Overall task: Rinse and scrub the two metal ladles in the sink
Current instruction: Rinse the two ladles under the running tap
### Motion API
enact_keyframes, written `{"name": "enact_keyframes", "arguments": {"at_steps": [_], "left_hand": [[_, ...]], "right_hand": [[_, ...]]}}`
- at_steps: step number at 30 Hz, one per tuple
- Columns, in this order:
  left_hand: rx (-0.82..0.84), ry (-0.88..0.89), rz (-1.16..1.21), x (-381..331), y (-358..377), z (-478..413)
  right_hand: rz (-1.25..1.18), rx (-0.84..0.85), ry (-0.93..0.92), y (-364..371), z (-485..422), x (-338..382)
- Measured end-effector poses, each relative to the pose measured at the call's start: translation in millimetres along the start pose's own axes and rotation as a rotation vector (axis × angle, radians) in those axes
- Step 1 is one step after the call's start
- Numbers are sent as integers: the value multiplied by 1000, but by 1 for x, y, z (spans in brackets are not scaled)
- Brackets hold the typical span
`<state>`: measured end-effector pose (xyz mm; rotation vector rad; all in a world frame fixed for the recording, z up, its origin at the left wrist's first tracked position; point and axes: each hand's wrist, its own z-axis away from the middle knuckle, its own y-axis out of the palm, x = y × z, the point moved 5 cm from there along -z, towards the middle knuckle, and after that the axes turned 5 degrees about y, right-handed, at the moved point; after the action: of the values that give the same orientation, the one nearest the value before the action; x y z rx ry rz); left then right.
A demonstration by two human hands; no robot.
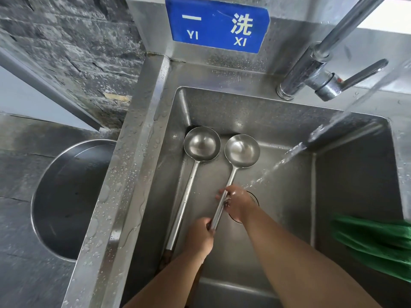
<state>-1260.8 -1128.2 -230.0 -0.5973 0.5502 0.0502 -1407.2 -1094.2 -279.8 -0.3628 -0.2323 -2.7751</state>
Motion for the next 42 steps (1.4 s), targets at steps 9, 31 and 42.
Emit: {"name": "enact_keyframes", "arguments": {"at_steps": [9,31,42], "left_hand": [[34,-52,-19,-8,-10,2],[-206,529,-90,-247,-166,93],[-239,655,-43,-314,-188,94]], "right_hand": [[147,4,12,-13,32,1],[1037,-225,-708,-39,273,156],[821,-362,-811,-74,283,234]]}}
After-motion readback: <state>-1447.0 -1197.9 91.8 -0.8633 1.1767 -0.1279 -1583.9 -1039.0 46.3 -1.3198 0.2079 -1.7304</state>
